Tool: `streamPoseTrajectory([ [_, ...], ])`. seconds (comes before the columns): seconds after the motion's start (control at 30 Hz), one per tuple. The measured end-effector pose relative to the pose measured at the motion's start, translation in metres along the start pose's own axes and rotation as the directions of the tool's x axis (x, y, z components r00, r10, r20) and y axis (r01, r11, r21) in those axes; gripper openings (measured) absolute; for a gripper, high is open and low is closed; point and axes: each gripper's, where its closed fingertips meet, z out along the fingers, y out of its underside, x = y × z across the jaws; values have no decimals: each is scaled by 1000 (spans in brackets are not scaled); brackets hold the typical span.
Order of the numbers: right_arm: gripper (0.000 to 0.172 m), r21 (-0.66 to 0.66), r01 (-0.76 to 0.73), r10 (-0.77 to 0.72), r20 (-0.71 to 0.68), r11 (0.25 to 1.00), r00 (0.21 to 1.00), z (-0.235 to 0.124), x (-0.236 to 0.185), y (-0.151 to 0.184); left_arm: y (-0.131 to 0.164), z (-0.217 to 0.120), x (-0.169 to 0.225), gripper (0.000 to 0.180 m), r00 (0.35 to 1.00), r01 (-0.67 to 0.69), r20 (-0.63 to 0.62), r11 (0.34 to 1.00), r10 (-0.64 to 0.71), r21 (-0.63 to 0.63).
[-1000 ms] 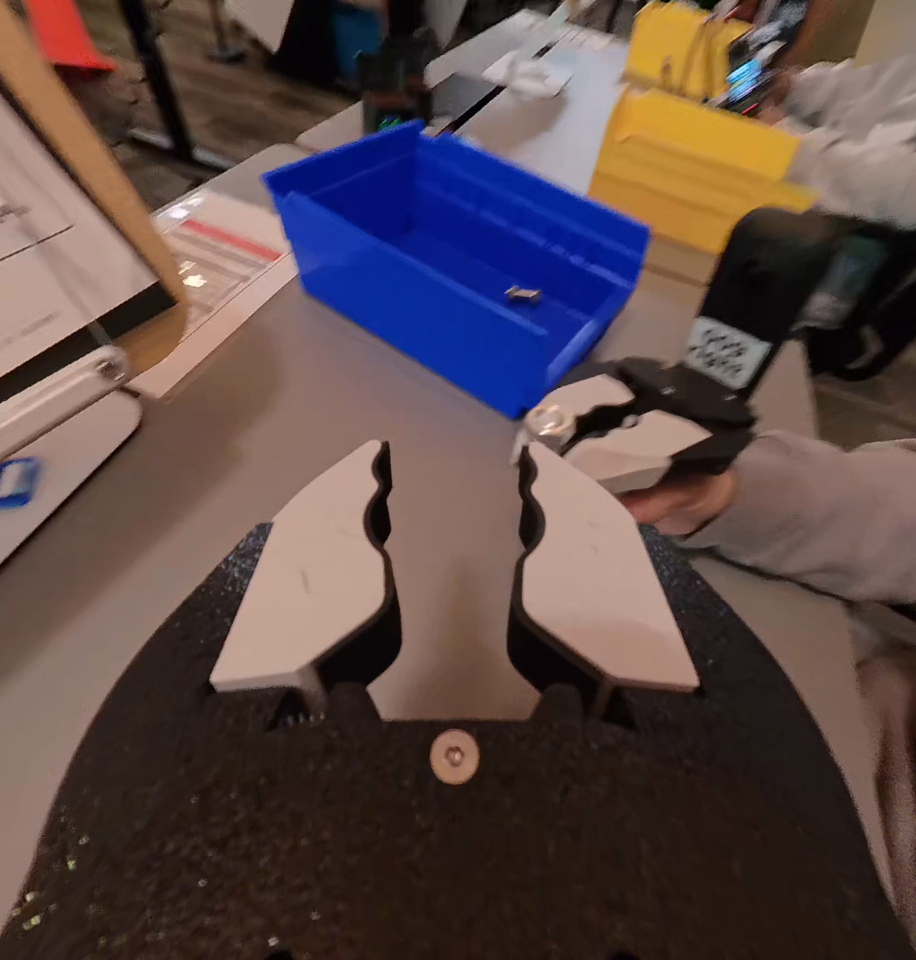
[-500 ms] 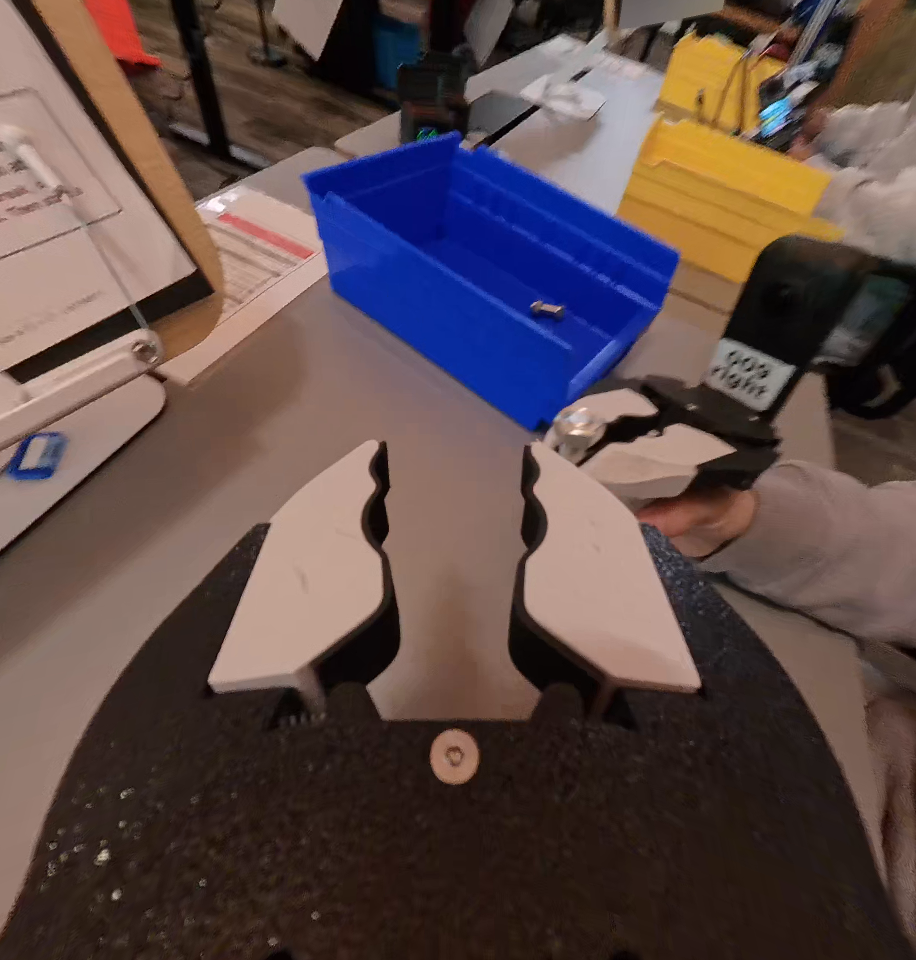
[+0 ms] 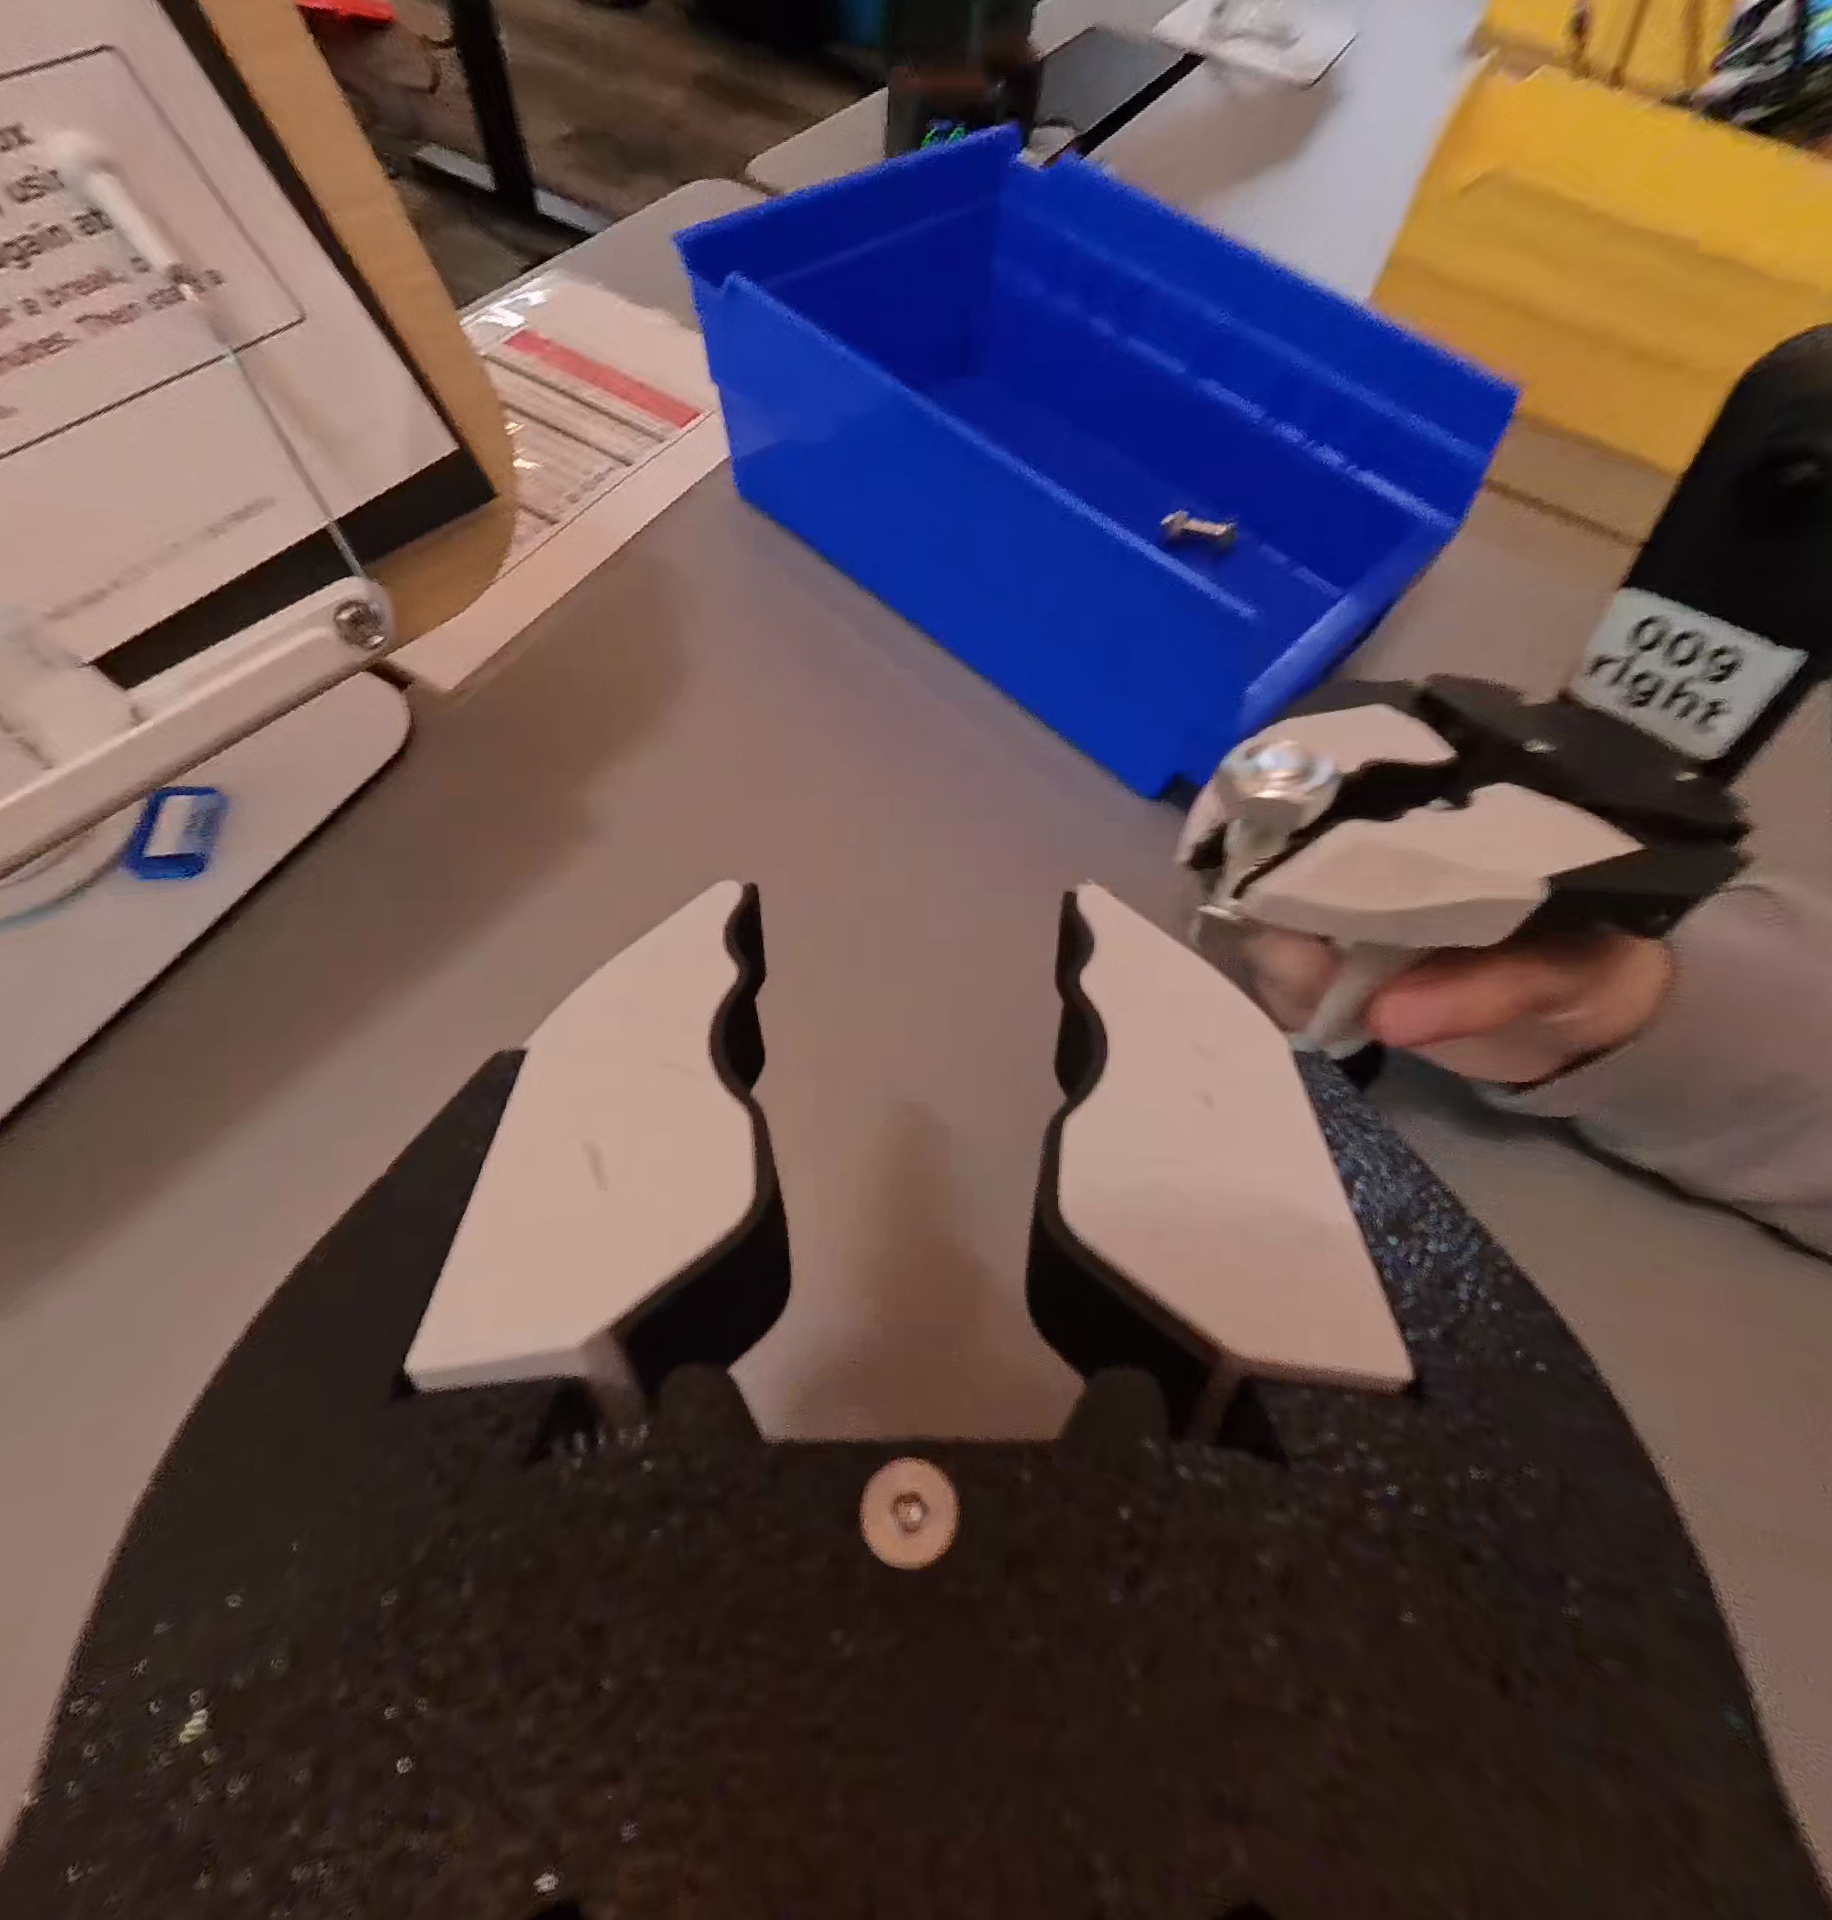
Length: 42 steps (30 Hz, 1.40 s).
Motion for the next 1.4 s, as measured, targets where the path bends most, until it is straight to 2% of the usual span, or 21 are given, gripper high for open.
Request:
streamPoseTrajectory([
  [0.1, 9, -10, 13, -13, -9, 1000, 1000, 0, 1, 2, -20, -1, 31, 54, 981, 70, -188, 991, -48, 110],
  [0.17, 9, -3, -3, 3, 1, 1000, 1000, 1, -1, 2, -21, 3, 43, 55, 969, 76, -242, 991, -47, 112],
  [0.37, 9, 9, -14, 14, 1, 1000, 1000, 0, -1, -1, -12, 10, 33, 65, 982, 69, -181, 995, -55, 68],
  [0.4, 9, 14, -18, 18, -15, 1000, 1000, -1, 2, -1, -10, 8, 23, 61, 991, 59, -124, 996, -51, 60],
  [0.47, 9, 46, -41, 40, 14, 998, 999, -4, 1, -8, -4, 3, -9, 53, 998, 19, 66, 999, -21, 35],
  [0.5, 9, 51, -42, 42, 2, 998, 999, -5, 3, -10, -2, -1, -16, 50, 995, 18, 94, 999, -21, 30],
  [0.63, 9, 58, -33, 34, 1, 998, 999, -6, 3, -13, -16, -7, -7, 48, 997, 69, 14, 991, -71, 115],
  [0.87, 9, 62, -19, 18, 15, 998, 1000, -7, -3, -20, -15, -1, 4, 51, 1000, 13, 17, 997, -14, 79],
  [0.93, 9, 82, 26, -27, 12, 996, 1000, -12, -5, -34, -17, -3, 5, 52, 1000, 8, 18, 996, -10, 90],
  [1.0, 9, 98, 134, -131, -36, 986, 991, -24, -2, -59, -19, -4, 5, 52, 1000, 6, 19, 995, -8, 96],
  [1.03, 9, 78, 223, -214, -111, 972, 971, -36, 8, -74, -19, -5, 6, 52, 1000, 7, 14, 996, -8, 94],
  [1.07, 9, 2, 326, -317, -231, 945, 920, -52, 27, -86, -18, -4, 7, 52, 1000, 7, 7, 996, -7, 89],
  [1.1, 9, -136, 414, -434, -351, 900, 830, -73, 53, -94, -17, -3, 10, 52, 1000, 5, -2, 997, -4, 82],
  [1.13, 9, -316, 437, -538, -442, 842, 718, -101, 82, -95, -17, -1, 13, 52, 1000, -2, -11, 997, 3, 76],
  [1.17, 9, -479, 382, -604, -507, 791, 615, -132, 112, -92, -17, 2, 18, 53, 1000, -13, -18, 997, 14, 73],
  [1.2, 9, -583, 293, -632, -548, 758, 548, -162, 135, -86, -17, 7, 23, 53, 999, -27, -28, 997, 30, 75],
  [1.23, 9, -637, 202, -627, -559, 744, 543, -182, 149, -75, -17, 13, 30, 54, 998, -44, -41, 996, 47, 80],
  [1.3, 9, -672, 44, -549, -563, 739, 618, -201, 162, -49, -17, 30, 49, 55, 993, -77, -79, 993, 84, 92],
  [1.33, 9, -691, 14, -542, -555, 723, 631, -204, 167, -41, -14, 40, 59, 57, 990, -93, -100, 991, 103, 93],
  [1.4, 9, -750, -10, -599, -536, 661, 595, -211, 177, -35, -8, 61, 76, 59, 984, -122, -121, 988, 133, 91],
])
